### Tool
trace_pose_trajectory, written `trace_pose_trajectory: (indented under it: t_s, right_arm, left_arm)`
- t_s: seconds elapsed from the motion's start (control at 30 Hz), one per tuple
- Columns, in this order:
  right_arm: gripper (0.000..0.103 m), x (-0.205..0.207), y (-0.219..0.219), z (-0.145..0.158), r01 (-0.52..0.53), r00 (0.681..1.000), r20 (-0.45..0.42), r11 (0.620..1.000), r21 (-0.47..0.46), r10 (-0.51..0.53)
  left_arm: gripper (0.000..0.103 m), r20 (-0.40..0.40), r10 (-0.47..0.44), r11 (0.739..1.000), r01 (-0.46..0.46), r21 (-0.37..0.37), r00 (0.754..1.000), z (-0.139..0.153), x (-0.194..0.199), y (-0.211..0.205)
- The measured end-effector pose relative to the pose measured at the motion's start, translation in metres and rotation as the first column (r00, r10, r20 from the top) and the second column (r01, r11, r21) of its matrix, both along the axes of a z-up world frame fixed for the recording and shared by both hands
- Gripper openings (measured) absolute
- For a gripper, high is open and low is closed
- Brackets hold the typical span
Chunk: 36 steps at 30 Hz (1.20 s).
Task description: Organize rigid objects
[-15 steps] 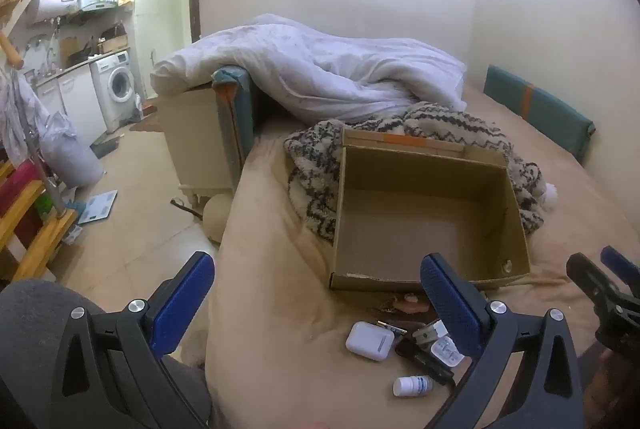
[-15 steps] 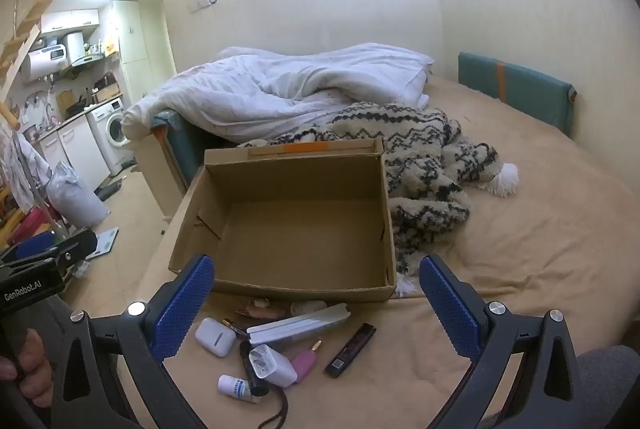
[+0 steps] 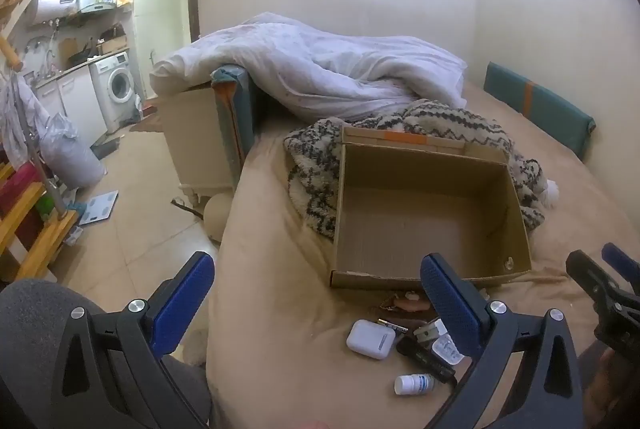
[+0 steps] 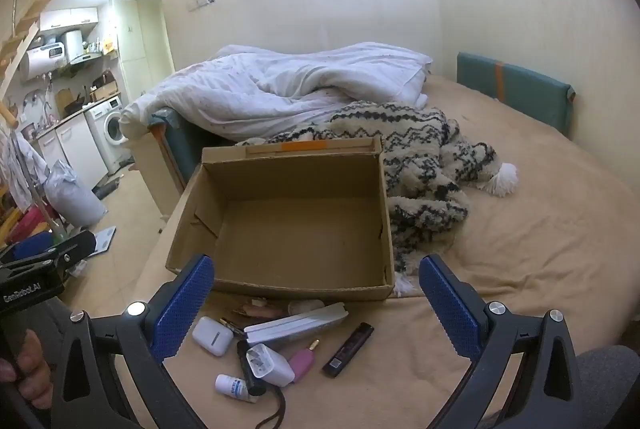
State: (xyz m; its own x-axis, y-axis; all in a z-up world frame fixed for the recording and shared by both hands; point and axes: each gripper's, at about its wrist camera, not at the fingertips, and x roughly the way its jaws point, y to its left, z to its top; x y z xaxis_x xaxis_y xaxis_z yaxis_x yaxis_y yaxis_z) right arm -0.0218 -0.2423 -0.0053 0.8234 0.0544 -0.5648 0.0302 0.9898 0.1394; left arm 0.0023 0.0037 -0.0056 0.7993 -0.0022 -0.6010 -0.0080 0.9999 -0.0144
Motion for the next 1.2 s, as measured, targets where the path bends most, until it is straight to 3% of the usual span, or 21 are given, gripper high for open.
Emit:
trace_pose_trajectory:
  t_s: [1.2]
  right_arm:
    - [0.103, 0.0002, -0.0028, -0.0013, 0.004, 1.0, -0.008, 1.0, -0.004, -0.004]
  left_arm:
    - [0.103, -0.006, 0.001, 1.0, -0.001, 0.021, 1.0, 0.0001, -0.001, -0.005]
